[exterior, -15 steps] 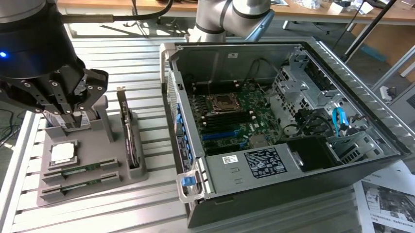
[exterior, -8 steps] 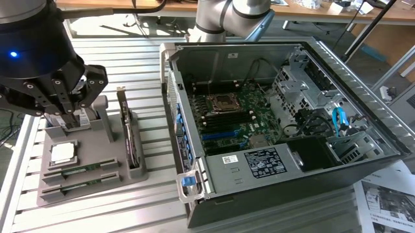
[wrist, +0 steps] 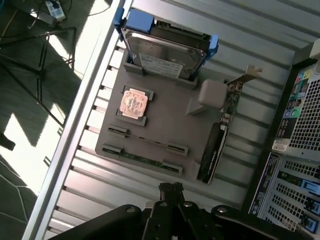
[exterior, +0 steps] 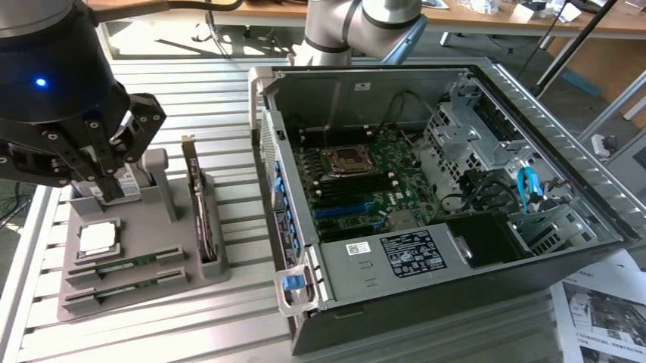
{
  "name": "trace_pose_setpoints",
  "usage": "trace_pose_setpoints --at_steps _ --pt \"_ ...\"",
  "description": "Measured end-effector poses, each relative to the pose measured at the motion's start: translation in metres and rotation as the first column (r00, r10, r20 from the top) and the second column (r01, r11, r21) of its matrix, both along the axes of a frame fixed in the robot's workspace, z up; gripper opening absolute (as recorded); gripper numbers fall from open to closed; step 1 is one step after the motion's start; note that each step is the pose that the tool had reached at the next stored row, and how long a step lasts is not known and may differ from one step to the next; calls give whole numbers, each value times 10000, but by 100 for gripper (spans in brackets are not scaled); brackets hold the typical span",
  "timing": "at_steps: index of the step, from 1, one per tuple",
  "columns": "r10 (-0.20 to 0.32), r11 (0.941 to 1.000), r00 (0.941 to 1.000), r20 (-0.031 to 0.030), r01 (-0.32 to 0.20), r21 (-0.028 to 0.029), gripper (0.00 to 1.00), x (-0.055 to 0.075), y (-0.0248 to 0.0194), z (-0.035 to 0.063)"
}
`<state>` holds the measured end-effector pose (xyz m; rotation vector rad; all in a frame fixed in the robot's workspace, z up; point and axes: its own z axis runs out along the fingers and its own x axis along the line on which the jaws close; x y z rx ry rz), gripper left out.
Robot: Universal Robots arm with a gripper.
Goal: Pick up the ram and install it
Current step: 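Pick up the ram and move it above insertion slot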
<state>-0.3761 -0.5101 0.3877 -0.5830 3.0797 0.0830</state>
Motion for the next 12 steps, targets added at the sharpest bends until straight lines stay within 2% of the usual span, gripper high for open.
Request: trace_pose_setpoints --at_steps 2,5,12 --pt "420 9991 9991 1 -420 -2 11 0 0 -1" --pt "1030 9947 9947 1 -1030 -9 11 0 0 -1" --pt "2090 9779 9779 -6 -2090 -44 11 0 0 -1"
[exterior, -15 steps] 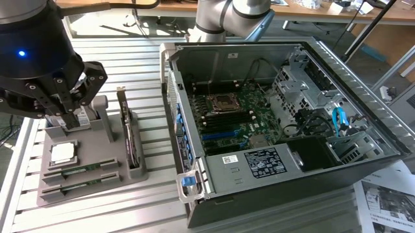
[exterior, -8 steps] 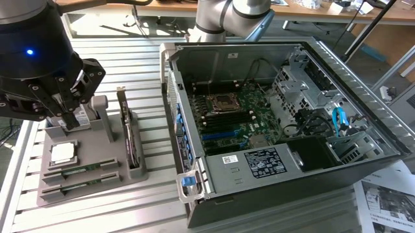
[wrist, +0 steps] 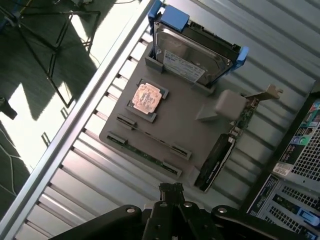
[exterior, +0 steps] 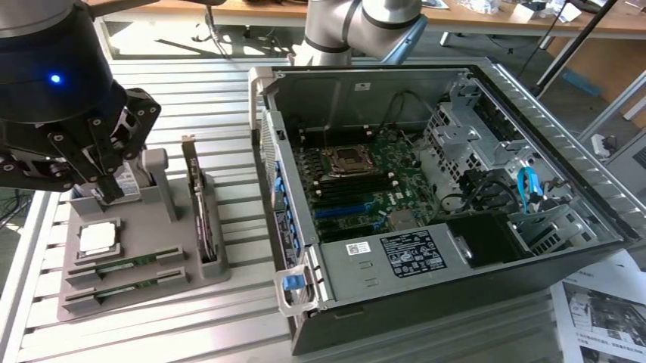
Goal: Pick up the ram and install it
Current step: 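Pick up the ram and move it above insertion slot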
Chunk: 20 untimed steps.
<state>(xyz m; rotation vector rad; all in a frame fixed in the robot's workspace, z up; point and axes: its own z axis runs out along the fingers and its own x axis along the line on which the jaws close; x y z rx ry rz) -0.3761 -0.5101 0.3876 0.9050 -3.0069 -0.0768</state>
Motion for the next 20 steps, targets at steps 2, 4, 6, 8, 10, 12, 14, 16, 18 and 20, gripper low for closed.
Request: trace_pose_setpoints --at_steps 2,4,6,8,10,12,14,16,18,20 --pt "295 9996 9996 0 -295 -15 11 0 0 0" --pt "635 9980 9980 -1 -635 -35 11 0 0 0" --pt "1058 9944 9944 -4 -1058 -65 11 0 0 0" --pt "1339 9910 9910 -6 -1339 -81 11 0 0 0" --pt "1632 9866 9866 -8 -1632 -94 11 0 0 0" --pt "1908 9816 9816 -8 -1908 -102 11 0 0 -1" --pt "2204 9754 9754 -10 -2204 -111 11 0 0 -1" --pt "2503 9681 9682 -13 -2503 -120 11 0 0 -1" --pt "2971 9548 9549 -16 -2971 -132 11 0 0 -1" --pt "3479 9374 9375 -21 -3478 -145 11 0 0 -1"
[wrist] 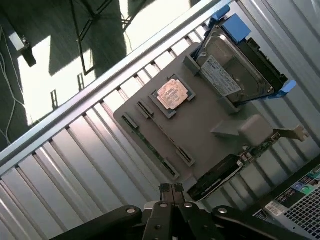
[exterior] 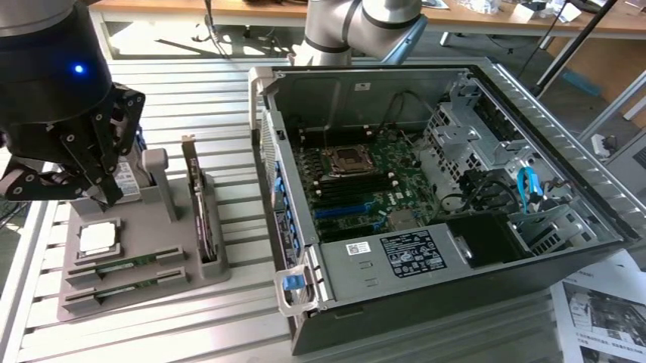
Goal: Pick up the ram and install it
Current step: 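Pick up the ram and move it above insertion slot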
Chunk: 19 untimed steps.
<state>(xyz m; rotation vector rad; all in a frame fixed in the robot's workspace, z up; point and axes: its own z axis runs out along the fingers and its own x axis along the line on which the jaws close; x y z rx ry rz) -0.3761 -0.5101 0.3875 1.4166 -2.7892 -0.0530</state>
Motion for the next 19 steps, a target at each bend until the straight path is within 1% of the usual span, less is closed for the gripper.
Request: trace_pose_setpoints --at_steps 2,4,5,6,7,8,10,12,14,15,17,19 --pt "388 9992 9992 -1 -388 -10 11 0 0 0" --pt "748 9972 9972 -1 -748 -20 11 0 0 0" --pt "909 9959 9959 -1 -909 -25 11 0 0 0" --pt "1163 9932 9932 -3 -1163 -32 11 0 0 0" --pt "1484 9889 9889 -3 -1484 -40 11 0 0 -1" --pt "1700 9854 9854 -4 -1700 -46 11 0 0 0" --pt "2002 9797 9798 -6 -2002 -55 11 0 0 0" --pt "2370 9715 9715 -8 -2370 -67 11 0 0 -1" --pt "2623 9650 9650 -11 -2623 -77 11 0 0 -1" --pt "2808 9597 9598 -12 -2808 -84 11 0 0 -1" --pt "3225 9465 9466 -18 -3225 -102 11 0 0 -2" --pt "3500 9367 9368 -23 -3500 -115 11 0 0 -2"
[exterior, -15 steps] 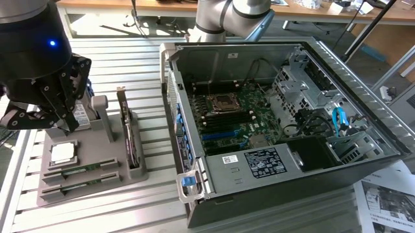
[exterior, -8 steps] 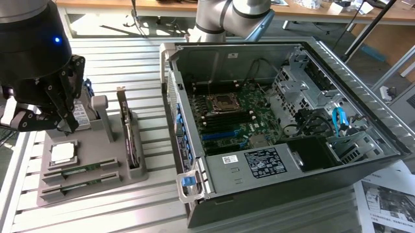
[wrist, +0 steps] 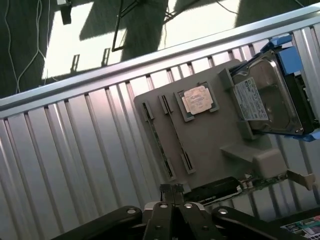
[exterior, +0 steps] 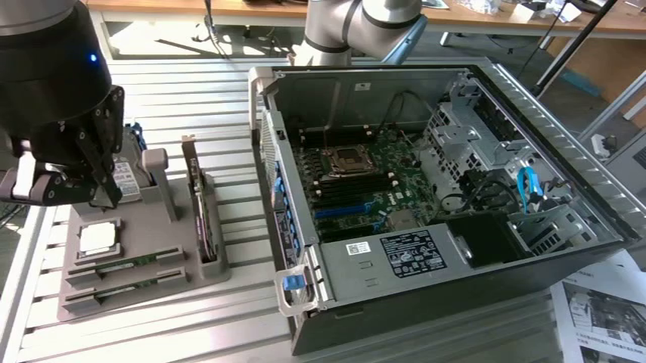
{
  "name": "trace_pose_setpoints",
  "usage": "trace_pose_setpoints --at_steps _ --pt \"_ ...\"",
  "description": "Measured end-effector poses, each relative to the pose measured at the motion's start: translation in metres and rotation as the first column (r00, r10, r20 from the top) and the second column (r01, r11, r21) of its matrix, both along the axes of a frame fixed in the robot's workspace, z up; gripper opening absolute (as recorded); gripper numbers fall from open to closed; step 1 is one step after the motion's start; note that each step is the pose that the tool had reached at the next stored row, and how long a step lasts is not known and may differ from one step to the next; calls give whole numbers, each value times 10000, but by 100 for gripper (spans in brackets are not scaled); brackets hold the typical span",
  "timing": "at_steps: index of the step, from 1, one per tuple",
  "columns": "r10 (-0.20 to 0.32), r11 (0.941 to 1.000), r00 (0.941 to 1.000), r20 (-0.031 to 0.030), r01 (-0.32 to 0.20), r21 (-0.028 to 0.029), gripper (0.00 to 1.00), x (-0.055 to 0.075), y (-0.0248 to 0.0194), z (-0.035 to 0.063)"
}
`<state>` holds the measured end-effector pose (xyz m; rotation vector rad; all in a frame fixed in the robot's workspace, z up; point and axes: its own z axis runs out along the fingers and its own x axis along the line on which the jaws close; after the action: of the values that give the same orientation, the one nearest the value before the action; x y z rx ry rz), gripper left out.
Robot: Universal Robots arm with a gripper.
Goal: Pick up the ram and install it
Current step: 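Pick up the ram and move it above insertion slot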
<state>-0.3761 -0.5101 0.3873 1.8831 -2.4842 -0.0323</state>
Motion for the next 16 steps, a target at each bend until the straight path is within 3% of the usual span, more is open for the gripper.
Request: trace_pose_setpoints --at_steps 6,7,11,16 --pt "872 9962 9962 -1 -872 -36 11 0 0 -1" --pt "1315 9913 9913 -4 -1315 -55 11 0 0 -1" --pt "2005 9797 9797 -8 -2005 -76 11 0 0 -2" --pt "2006 9796 9797 -7 -2006 -76 11 0 0 -2"
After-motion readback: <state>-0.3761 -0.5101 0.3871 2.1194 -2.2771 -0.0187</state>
